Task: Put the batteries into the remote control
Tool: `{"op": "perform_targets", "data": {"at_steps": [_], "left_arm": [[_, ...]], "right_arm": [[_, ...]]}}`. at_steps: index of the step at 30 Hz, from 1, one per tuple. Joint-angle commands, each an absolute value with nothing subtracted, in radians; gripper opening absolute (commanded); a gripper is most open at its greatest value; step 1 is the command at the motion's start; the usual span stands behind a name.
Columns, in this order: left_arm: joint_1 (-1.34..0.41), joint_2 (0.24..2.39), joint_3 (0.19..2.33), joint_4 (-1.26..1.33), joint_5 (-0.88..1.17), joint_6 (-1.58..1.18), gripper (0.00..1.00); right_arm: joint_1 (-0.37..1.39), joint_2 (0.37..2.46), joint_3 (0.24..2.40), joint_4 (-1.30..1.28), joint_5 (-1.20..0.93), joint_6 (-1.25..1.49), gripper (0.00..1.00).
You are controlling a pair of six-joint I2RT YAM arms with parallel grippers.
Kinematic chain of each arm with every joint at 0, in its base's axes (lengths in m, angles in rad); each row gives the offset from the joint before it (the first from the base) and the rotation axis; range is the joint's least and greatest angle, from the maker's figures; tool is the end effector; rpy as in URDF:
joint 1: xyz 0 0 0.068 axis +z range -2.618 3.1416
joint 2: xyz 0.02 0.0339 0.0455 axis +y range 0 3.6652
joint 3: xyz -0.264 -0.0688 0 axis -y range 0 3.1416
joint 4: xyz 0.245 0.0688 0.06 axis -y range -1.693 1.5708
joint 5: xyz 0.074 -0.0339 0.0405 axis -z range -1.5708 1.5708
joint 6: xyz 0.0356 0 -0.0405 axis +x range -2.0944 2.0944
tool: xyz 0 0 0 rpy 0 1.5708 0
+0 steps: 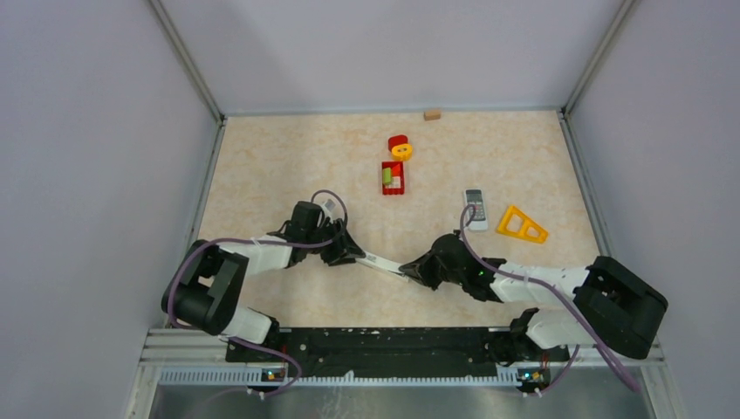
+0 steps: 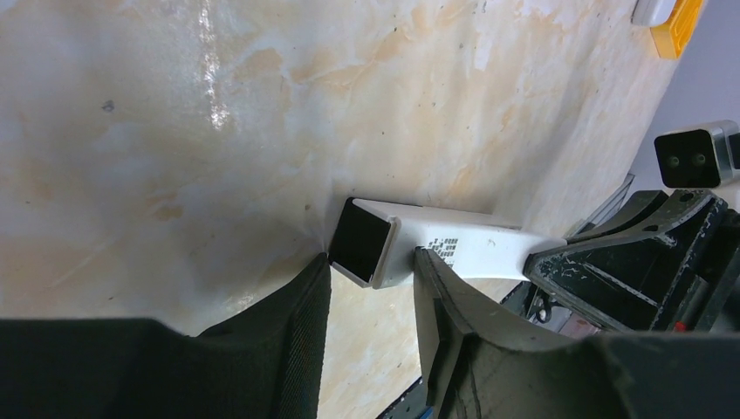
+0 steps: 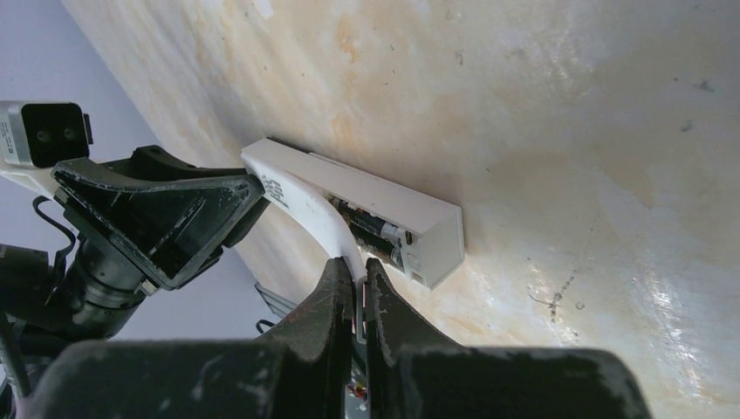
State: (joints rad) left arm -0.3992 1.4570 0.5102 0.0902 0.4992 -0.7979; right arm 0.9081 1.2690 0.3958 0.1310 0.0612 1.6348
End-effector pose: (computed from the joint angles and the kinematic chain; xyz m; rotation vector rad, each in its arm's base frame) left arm 0.2245 -0.1132 0.1325 -0.2735 2.6066 -1.0980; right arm 0.1405 0.1765 0.1423 0.9698 2.4508 1.0836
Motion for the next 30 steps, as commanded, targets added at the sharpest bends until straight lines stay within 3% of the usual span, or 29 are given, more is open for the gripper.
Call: {"op": "perform_targets", "data": {"at_steps": [1, 9, 13, 16, 25, 30], "left_arm": [[-0.402, 1.497, 0.483, 0.056, 0.468, -0.764, 0.42], [-0.406, 1.536, 0.488, 0.013, 0.421, -0.763, 0.35], [-0.408, 1.541, 0.488, -0.018, 0.39, -0.758, 0.33], [-0.408, 1.544, 0.488, -0.038, 0.373, -0.756, 0.32], [-0.408, 1.549, 0.487, -0.04, 0.366, -0.759, 0.32], [-0.408, 1.555, 0.492, -0.032, 0.382, -0.752, 0.38]], "right_arm": [[0.928, 1.272, 0.391, -0.061, 0.068, 1.607, 0.0], [0.928, 1.267, 0.409, -0.082, 0.076, 1.576, 0.01], [0.929, 1.251, 0.422, -0.103, 0.084, 1.561, 0.23], [0.929, 1.215, 0.426, -0.131, 0.09, 1.553, 0.34], [0.927, 1.055, 0.444, -0.257, 0.149, 1.526, 0.47], [0.926, 1.07, 0.443, -0.207, 0.15, 1.468, 0.59]]}}
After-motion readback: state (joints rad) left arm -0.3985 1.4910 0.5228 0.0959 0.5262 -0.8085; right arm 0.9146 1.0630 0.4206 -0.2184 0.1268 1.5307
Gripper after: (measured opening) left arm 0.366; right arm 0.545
